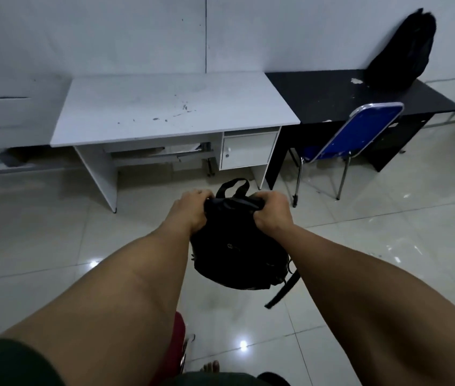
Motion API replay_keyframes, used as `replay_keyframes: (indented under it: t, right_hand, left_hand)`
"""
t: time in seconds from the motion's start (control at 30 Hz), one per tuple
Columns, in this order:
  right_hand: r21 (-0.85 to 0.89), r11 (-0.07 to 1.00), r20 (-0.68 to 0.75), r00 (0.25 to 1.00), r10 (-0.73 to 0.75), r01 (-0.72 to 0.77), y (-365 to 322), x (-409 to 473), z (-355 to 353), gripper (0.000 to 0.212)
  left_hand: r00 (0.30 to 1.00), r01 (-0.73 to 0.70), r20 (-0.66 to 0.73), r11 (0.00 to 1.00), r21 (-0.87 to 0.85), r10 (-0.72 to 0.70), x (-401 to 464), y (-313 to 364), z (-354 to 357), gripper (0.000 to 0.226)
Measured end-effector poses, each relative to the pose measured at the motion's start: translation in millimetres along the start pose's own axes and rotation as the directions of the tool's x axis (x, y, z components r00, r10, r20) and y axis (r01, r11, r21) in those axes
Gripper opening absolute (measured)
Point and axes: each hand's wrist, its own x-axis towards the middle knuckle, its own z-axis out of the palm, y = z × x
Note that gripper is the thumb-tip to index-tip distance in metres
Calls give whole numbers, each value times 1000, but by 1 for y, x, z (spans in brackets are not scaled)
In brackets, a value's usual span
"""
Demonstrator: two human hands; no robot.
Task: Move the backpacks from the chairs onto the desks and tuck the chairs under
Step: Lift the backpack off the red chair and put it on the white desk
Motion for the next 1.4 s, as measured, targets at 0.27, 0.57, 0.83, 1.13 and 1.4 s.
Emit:
replay_keyframes:
  t: [0.27,0.57,0.83,1.13,1.4]
  right_hand:
    - [52,998,-106,994,29,-23,9,79,-37,44]
    - [125,991,-123,991,60,-44,14,199,-79,40]
    - [105,994,-104,995,-4,15,2,324,-129,32]
    - [151,988,-214,977,1,32,-26,429,-159,38]
    - [149,989,-371,928,36,22,-61,501,-182,45]
  left_hand:
    - [950,-49,-295,888,-456,-99,64,33,5,42]
    - [890,1,-392,862,-506,-231,175,86,-12,53]
    - [858,81,-405,861,-501,-317,283,128,-55,52]
    - [862,44,-422,871,-489,-280,381,147,-106,51]
    - [853,-54,-489,901,-431,-183,459,154,-160,50]
